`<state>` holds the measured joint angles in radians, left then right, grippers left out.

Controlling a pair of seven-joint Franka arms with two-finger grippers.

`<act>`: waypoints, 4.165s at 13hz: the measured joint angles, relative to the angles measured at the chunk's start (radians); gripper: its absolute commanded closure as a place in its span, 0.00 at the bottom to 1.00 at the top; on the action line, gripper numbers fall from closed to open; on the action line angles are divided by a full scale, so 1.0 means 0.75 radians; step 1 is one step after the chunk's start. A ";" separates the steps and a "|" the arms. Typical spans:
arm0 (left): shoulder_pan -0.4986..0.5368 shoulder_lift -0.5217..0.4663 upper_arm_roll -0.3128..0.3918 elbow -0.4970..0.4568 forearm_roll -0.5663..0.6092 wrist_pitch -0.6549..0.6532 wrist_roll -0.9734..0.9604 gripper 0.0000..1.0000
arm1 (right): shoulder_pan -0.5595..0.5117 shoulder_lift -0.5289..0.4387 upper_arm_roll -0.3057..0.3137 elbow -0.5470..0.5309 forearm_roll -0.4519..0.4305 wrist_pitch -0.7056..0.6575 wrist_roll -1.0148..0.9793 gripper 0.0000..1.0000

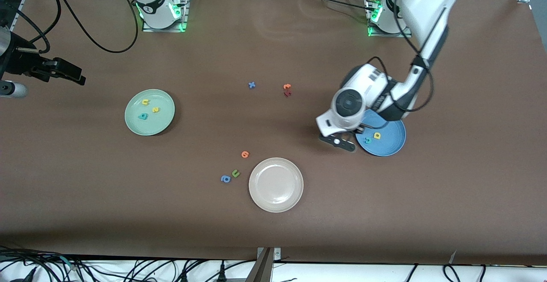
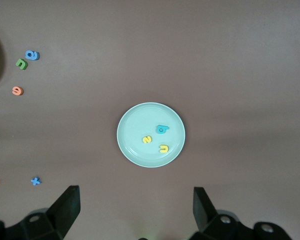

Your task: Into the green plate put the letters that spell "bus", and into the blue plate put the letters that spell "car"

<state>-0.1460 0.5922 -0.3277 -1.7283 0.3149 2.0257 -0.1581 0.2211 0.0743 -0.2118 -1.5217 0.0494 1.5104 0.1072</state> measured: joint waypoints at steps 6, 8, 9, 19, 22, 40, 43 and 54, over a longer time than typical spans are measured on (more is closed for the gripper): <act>0.170 -0.003 0.001 -0.047 0.114 -0.011 0.296 0.00 | -0.002 0.000 0.023 -0.005 -0.001 0.002 0.000 0.00; 0.168 -0.034 -0.010 -0.045 0.114 -0.075 0.296 0.00 | -0.002 -0.003 0.023 -0.005 -0.001 0.003 0.000 0.00; 0.168 -0.063 -0.014 -0.043 0.108 -0.117 0.296 0.00 | -0.002 -0.005 0.024 -0.005 -0.001 0.004 0.000 0.00; 0.290 -0.547 -0.020 -0.026 -0.212 -0.530 0.299 0.00 | -0.002 -0.007 0.038 -0.012 -0.001 0.030 0.000 0.00; 0.343 -0.709 -0.007 -0.018 -0.259 -0.528 0.297 0.00 | -0.002 -0.007 0.039 -0.013 -0.001 0.042 0.000 0.00; 0.105 -0.838 0.318 0.023 -0.362 -0.555 0.295 0.00 | -0.001 -0.027 0.067 0.015 -0.001 0.126 0.004 0.00; 0.105 -0.838 0.347 0.027 -0.406 -0.557 0.295 0.00 | -0.001 -0.027 0.068 0.015 0.000 0.126 0.023 0.00; 0.104 -0.832 0.364 0.028 -0.412 -0.563 0.276 0.00 | -0.001 -0.027 0.070 0.015 0.000 0.129 0.025 0.00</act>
<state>-0.0679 -0.0320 -0.0546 -1.7070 0.0056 1.6032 0.0487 0.2202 0.0537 -0.1595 -1.5101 0.0491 1.6069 0.1256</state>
